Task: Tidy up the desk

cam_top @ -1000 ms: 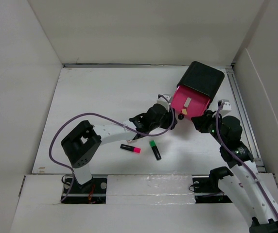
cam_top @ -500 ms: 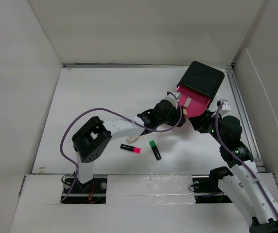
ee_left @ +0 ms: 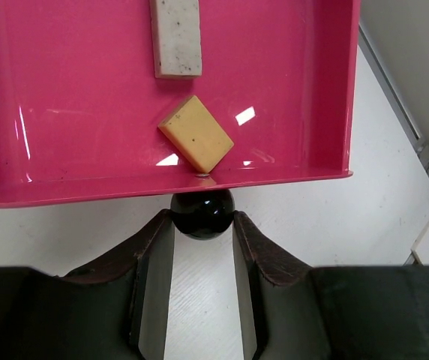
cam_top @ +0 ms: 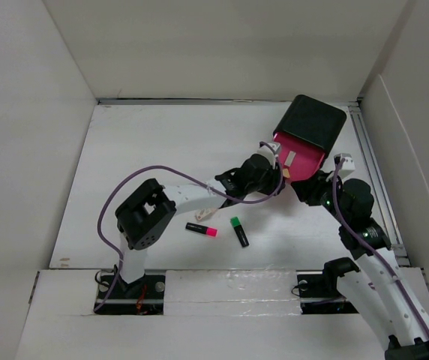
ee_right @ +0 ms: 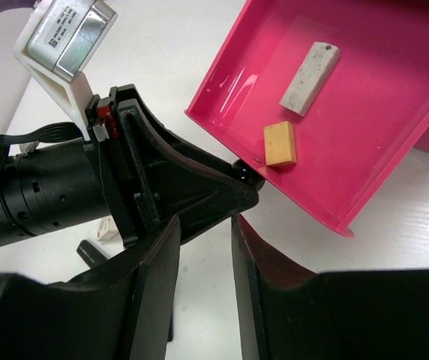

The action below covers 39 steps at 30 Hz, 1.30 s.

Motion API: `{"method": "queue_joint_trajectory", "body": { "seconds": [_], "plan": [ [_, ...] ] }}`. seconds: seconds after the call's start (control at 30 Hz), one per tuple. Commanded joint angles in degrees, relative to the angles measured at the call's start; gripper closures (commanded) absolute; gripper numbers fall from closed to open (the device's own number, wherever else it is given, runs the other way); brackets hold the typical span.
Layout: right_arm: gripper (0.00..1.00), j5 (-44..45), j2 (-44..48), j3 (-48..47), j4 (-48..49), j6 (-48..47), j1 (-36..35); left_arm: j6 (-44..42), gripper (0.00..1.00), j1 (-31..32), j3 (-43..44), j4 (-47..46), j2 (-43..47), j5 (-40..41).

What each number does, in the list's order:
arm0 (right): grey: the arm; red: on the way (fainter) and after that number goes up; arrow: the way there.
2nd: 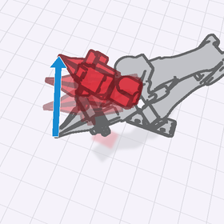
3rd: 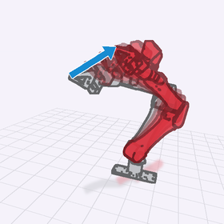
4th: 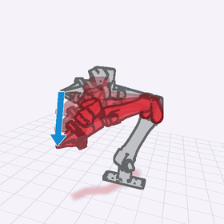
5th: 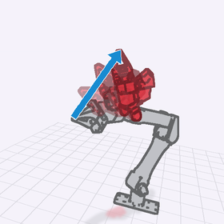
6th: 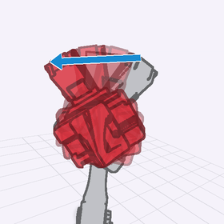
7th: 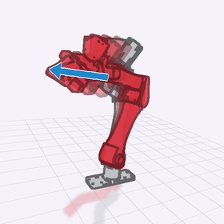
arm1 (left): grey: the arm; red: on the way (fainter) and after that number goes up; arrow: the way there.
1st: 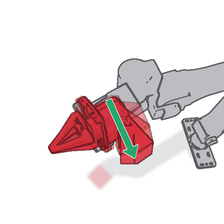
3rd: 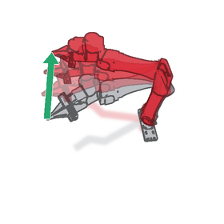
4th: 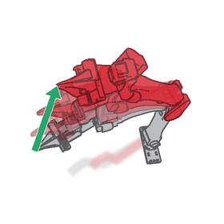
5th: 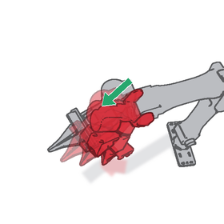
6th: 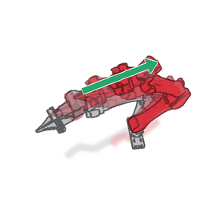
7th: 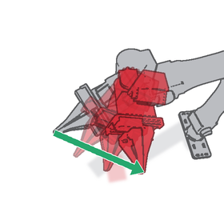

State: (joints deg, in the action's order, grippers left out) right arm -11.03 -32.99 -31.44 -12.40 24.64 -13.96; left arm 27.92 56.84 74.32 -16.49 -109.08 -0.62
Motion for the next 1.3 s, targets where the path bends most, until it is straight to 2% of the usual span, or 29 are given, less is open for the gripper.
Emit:
{"method": "queue_joint_trajectory", "body": {
  "seconds": [0.0, 0.43, 0.73, 0.87, 0.9, 1.03, 1.1, 1.27],
  "plan": [
    [0.61, -0.75, 0.82, -1.43, 2.82, -0.12, -0.37, -1.11, 0.81, 0.47, 3.11, -2.49, 1.23, 2.55],
    [0.62, -0.22, 1.26, -3.01, 2.3, -0.03, -0.37, -4.01, 0.91, 0.99, 8.29, -0.39, 2.2, 4.4],
    [0.64, 0.74, 1.53, -6.08, 1.77, 0.67, -0.37, -7.44, 0.91, -0.33, 20.23, 3.3, -5.09, 6.86],
    [0.76, 1.62, 1.88, -7.84, 1.59, 0.84, -0.37, -9.29, 0.91, -0.33, 27.61, 5.85, -8.95, 8.0],
    [0.83, 1.62, 2.14, -8.11, 1.59, 0.84, -0.37, -9.72, 0.91, -0.33, 28.15, 6.12, -9.83, 8.18],
    [0.95, 1.89, 1.88, -9.43, 1.16, 0.58, -0.37, -9.64, 0.91, -0.93, 29.74, 5.77, -11.15, 8.18],
    [0.98, 1.97, 1.62, -9.95, 1.24, 0.58, -0.37, -9.38, 0.91, -1.55, 30.18, 5.51, -11.86, 8.09],
    [0.98, 1.89, 1.7, -10.39, 2.03, 1.11, -0.37, -9.11, 0.91, -2.08, 32.81, 5.86, -13.71, 8.44]
  ]
}}
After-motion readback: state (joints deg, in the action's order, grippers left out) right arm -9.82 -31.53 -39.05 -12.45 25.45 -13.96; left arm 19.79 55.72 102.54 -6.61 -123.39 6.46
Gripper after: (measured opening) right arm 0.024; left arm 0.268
